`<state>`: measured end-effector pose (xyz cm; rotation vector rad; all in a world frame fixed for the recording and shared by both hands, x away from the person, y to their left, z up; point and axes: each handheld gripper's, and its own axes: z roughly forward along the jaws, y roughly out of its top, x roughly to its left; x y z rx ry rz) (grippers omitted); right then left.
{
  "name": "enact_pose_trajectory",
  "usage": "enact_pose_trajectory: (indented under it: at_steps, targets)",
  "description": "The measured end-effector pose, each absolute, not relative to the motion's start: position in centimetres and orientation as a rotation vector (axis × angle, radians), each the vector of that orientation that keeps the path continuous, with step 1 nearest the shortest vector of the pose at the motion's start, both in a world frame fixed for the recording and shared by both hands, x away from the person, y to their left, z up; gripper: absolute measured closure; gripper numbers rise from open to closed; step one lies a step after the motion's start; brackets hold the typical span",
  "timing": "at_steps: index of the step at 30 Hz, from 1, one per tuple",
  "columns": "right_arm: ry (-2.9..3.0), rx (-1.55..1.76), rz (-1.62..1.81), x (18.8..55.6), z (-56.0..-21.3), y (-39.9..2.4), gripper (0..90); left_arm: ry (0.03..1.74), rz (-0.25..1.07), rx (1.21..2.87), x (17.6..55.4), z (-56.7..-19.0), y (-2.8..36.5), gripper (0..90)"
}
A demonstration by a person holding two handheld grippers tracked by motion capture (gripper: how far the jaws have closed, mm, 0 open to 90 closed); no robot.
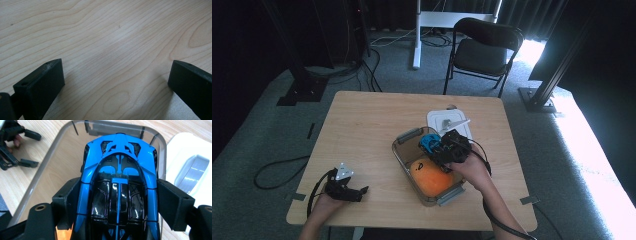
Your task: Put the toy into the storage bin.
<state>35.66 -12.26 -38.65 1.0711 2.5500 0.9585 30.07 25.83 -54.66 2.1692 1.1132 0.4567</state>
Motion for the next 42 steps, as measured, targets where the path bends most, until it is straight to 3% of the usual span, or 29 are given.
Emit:
enact_pose_trajectory:
  at_steps: [42]
  targets:
    - [2.574,1.092,0.868,36.2,-41.9,-11.3,24.1,1.113,0.457,2.169,30.1,-54.7,25.8,0.9]
